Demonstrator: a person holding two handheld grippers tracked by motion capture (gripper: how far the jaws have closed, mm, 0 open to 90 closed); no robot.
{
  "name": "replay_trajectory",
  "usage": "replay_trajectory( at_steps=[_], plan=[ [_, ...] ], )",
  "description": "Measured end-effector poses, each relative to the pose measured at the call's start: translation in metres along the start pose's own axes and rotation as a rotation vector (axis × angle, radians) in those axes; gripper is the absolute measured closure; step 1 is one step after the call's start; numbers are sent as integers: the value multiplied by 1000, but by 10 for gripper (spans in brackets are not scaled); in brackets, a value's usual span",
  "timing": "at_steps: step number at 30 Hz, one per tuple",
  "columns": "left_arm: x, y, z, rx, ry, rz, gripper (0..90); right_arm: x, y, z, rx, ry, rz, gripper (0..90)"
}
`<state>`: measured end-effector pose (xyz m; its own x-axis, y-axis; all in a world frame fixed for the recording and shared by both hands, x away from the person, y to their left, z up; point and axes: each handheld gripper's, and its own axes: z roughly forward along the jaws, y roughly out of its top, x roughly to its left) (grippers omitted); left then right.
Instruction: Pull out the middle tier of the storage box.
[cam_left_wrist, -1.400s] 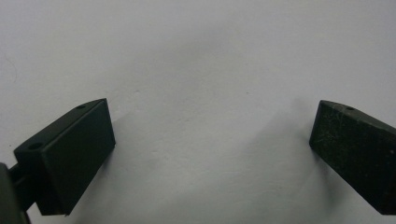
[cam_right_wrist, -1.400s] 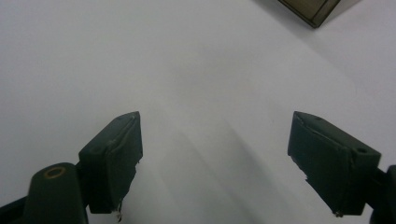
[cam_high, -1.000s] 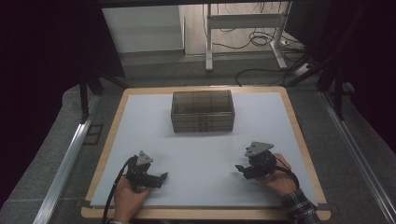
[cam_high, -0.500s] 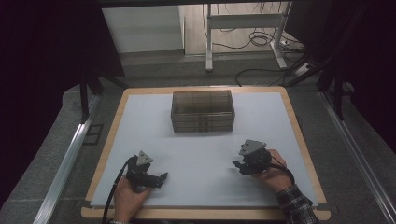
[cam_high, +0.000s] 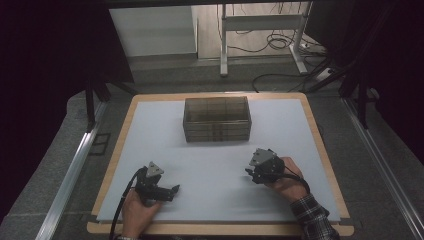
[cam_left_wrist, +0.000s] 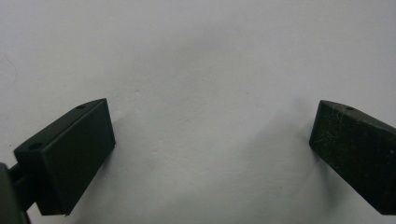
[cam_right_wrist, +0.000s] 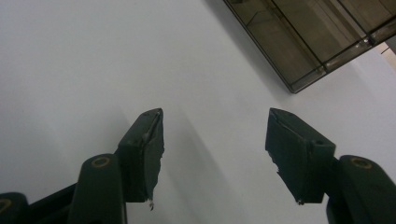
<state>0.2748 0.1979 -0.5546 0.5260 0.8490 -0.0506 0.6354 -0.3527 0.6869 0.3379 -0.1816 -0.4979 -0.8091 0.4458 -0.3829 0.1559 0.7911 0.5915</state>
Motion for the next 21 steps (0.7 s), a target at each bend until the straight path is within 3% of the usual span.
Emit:
replay_trajectory(
  at_steps=[7,21],
  plan=[
    [0,0,0,-3,1,-4,0,1,7,4,3,-11,-29,391],
    [0,0,0,0,0,0,0,5,19,13,-2,-78,-120,432]
  ],
)
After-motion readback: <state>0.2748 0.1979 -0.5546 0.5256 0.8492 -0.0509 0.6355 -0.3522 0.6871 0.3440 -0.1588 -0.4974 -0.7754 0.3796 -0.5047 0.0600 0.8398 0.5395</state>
